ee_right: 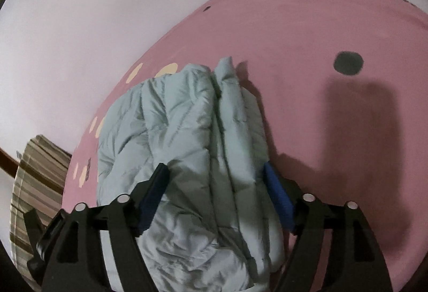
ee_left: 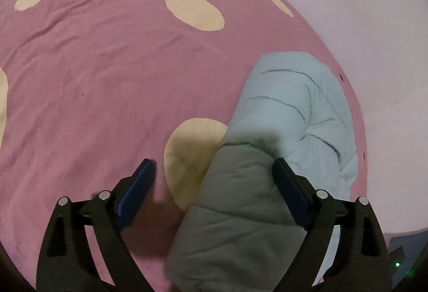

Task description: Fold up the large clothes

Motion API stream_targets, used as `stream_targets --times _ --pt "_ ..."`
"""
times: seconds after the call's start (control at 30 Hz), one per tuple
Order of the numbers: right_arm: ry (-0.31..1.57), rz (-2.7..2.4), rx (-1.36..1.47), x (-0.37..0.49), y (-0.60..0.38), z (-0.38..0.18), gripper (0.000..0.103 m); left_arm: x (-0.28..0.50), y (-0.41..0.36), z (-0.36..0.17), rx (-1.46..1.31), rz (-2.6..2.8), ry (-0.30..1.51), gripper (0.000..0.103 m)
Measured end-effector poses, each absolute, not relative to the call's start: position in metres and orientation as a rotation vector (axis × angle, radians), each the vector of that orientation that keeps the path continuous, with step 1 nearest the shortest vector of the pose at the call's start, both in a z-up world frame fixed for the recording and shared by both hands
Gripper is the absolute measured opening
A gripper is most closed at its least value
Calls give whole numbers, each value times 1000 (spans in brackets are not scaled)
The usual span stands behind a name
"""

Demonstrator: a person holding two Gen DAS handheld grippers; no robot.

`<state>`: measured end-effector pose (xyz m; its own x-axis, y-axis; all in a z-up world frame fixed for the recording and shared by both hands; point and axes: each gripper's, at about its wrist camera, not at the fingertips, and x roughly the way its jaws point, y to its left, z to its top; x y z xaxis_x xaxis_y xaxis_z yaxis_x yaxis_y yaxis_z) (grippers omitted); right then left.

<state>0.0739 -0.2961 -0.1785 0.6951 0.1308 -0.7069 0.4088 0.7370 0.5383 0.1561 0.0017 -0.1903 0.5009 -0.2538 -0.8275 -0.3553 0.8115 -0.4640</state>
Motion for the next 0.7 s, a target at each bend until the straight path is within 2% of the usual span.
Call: stream_targets --times 0.3,0.37,0.47,0.5,0.53,0.57,0.6,0.7 --pt "805 -156 798 68 -298 -199 82 158 2 -200 -688 17 1033 99" --pt "811 -150 787 69 -296 -200 82 162 -4 -199 -662 -20 1035 99" --pt "824 -138 761 70 -292 -201 76 168 -9 -203 -675 -84 1047 99" --pt "826 -134 759 70 -291 -202 67 169 -10 -205 -683 -87 1049 94" --pt "834 -121 761 70 -289 -204 60 170 -12 -207 -690 -99 1051 82" --pt "837 -113 763 71 -288 -204 57 171 -14 -208 -697 -123 1054 75" --pt "836 -109 764 70 -287 -204 49 172 -16 -209 -702 -144 1055 66" --pt "830 -83 778 71 -285 -203 36 172 -20 -206 -680 -167 1045 54"
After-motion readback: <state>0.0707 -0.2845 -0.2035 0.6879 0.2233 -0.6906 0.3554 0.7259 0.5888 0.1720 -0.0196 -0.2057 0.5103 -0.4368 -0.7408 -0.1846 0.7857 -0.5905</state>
